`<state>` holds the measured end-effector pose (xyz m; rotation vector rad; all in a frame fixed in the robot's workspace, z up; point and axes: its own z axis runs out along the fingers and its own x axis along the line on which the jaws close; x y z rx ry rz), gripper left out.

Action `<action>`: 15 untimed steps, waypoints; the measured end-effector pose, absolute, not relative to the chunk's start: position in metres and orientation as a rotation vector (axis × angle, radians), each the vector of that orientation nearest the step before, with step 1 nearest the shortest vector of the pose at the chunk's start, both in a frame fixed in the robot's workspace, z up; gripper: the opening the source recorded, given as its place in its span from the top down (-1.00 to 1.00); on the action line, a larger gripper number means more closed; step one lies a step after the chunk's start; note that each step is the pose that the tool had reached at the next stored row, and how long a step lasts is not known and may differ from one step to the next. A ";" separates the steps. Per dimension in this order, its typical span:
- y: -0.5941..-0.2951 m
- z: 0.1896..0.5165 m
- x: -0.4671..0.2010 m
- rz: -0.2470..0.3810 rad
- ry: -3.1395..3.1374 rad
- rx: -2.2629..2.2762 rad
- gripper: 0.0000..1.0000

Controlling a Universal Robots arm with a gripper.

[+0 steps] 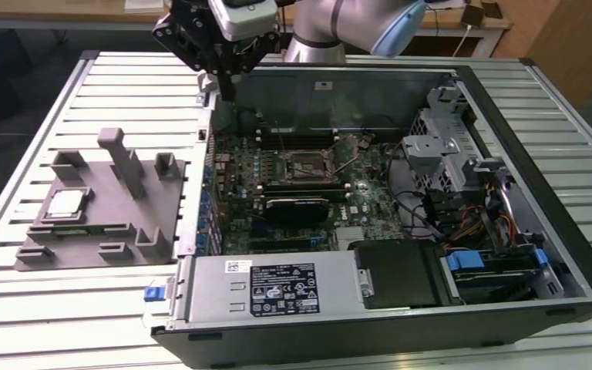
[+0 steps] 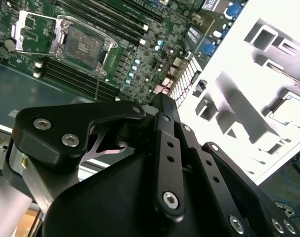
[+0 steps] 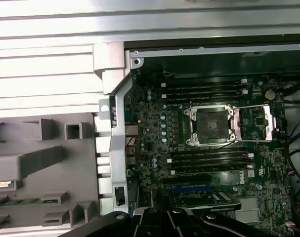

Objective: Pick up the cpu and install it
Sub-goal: 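Reach for the cpu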

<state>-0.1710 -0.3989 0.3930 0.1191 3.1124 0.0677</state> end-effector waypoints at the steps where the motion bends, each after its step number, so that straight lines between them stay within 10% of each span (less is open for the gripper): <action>1: -0.399 0.393 -0.172 0.068 3.112 0.119 0.79; 15: -0.399 0.393 -0.189 0.068 3.112 0.119 0.79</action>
